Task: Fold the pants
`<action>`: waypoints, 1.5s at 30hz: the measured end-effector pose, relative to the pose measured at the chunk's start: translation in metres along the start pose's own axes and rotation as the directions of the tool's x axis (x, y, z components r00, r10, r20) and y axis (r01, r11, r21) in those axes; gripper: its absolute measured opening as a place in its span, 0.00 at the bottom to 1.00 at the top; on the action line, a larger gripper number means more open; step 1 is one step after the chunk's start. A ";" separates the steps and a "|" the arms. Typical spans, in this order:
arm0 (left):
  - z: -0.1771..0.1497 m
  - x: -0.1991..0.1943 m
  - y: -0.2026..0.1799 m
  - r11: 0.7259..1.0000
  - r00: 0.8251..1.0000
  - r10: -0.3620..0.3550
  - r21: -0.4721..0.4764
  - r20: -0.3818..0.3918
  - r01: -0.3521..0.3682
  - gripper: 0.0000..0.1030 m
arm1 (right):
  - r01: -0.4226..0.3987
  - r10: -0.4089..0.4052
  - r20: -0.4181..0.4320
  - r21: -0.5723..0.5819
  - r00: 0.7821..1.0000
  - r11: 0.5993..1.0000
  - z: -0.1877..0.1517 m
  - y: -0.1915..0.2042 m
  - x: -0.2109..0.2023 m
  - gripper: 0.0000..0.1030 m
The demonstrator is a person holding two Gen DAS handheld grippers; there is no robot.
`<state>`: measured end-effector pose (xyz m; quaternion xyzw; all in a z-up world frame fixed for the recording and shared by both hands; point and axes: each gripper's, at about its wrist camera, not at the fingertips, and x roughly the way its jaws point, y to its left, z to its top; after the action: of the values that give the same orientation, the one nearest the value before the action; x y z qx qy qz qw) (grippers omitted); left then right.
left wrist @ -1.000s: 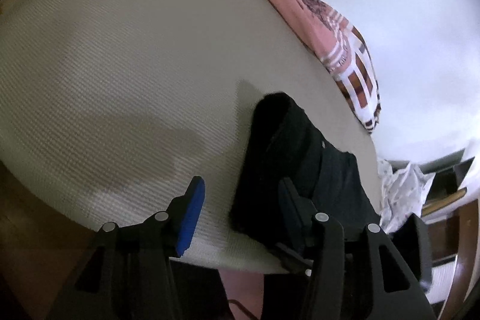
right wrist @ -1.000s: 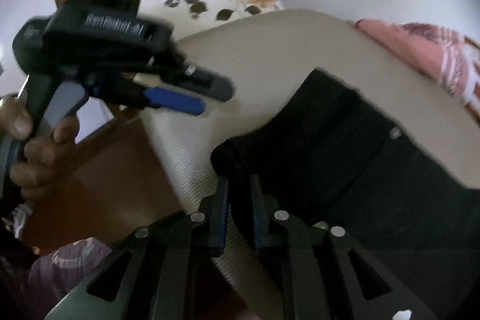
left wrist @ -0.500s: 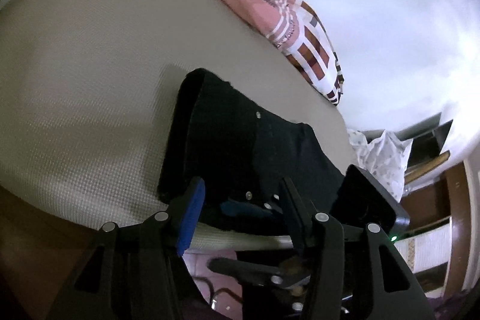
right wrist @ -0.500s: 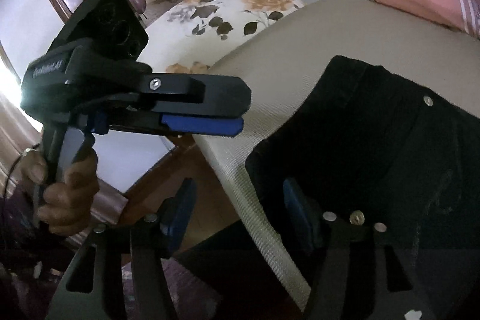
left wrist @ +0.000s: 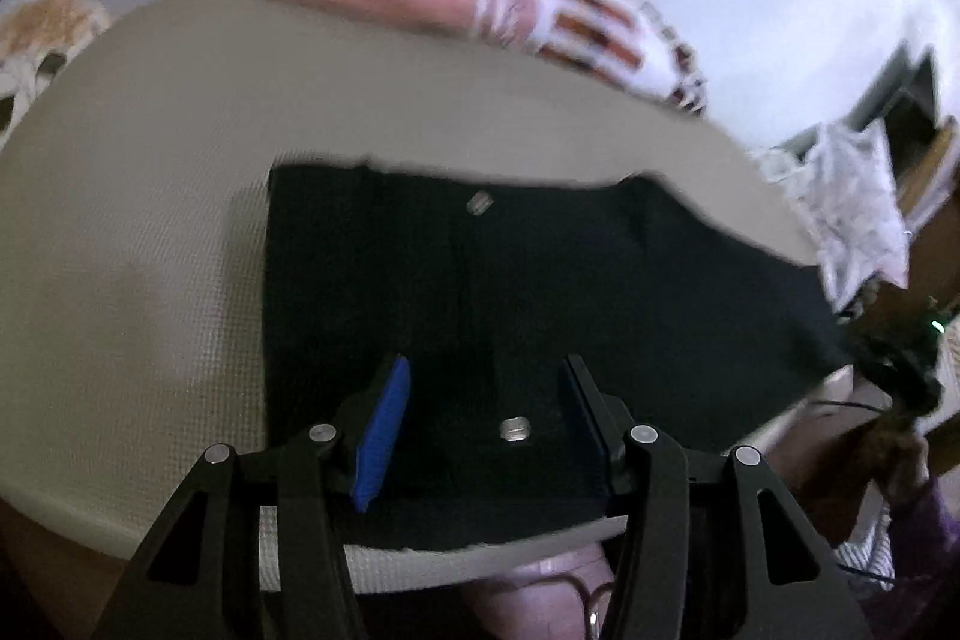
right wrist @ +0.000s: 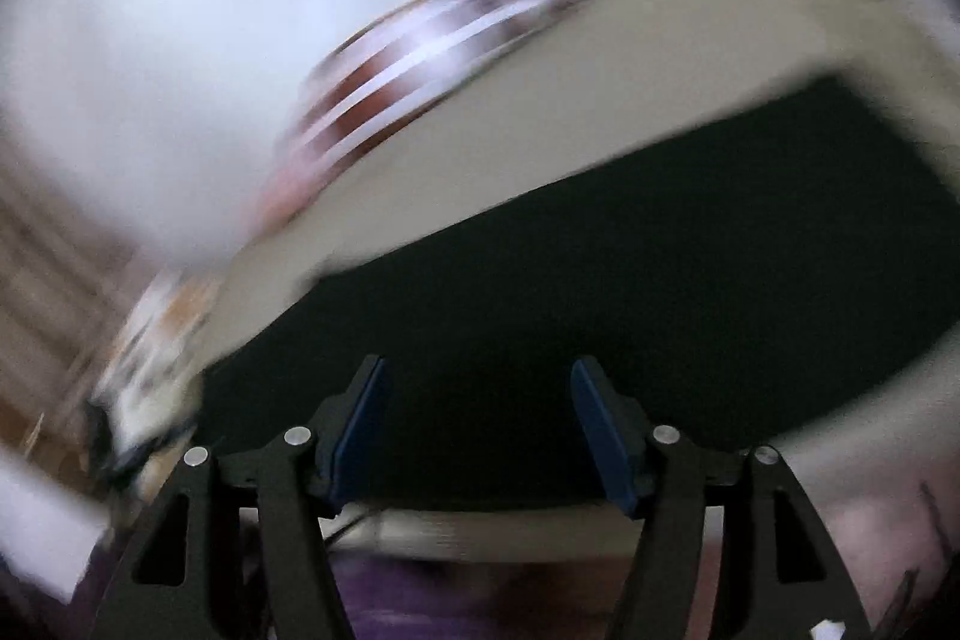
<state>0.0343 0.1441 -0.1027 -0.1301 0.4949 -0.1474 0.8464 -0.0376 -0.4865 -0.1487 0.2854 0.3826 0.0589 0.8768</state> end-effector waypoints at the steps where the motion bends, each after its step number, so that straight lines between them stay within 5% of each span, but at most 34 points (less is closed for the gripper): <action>1: -0.001 0.005 0.005 1.000 1.000 -0.014 -0.024 -0.009 0.014 0.51 | 0.057 -0.059 0.043 0.045 0.997 0.997 0.004 -0.030 -0.019 0.59; 3: -0.003 0.006 0.014 0.997 0.999 -0.040 -0.069 0.020 0.042 0.51 | 0.096 -0.117 0.105 0.193 0.988 0.977 0.006 -0.094 -0.055 0.59; 6: -0.004 0.005 0.013 0.997 0.999 -0.024 -0.066 0.024 0.026 0.51 | -0.010 -0.069 0.186 0.394 0.980 0.919 0.002 -0.169 -0.086 0.59; 9: -0.004 0.005 0.008 0.998 1.000 0.003 -0.060 0.029 -0.001 0.51 | -0.144 0.017 0.263 0.470 0.965 0.871 -0.001 -0.199 -0.089 0.59; 11: -0.004 0.006 0.005 0.998 0.999 0.020 -0.059 0.025 -0.019 0.51 | -0.163 0.029 0.271 0.486 0.962 0.859 0.001 -0.209 -0.084 0.59; 20: -0.002 0.007 0.003 0.995 0.999 0.041 -0.090 0.029 -0.038 0.51 | -0.237 0.104 0.277 0.508 0.955 0.828 0.000 -0.203 -0.057 0.58; 30: -0.003 0.008 0.001 0.996 0.998 0.052 -0.077 0.043 -0.049 0.52 | -0.193 0.086 0.242 0.465 0.967 0.864 0.008 -0.193 -0.032 0.33; 34: -0.003 0.009 -0.001 0.997 0.997 0.053 -0.067 0.048 -0.049 0.55 | -0.120 0.043 0.173 0.462 0.984 0.878 0.011 -0.186 -0.021 0.08; 45: 0.002 -0.005 -0.009 0.998 0.994 0.041 -0.049 0.099 -0.036 0.55 | -0.121 0.043 0.176 0.461 0.983 0.879 0.020 -0.168 -0.027 0.09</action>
<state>0.0326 0.1378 -0.0946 -0.1475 0.4577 -0.1129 0.8695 -0.0621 -0.6436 -0.2119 0.5090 0.3012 -0.0216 0.8061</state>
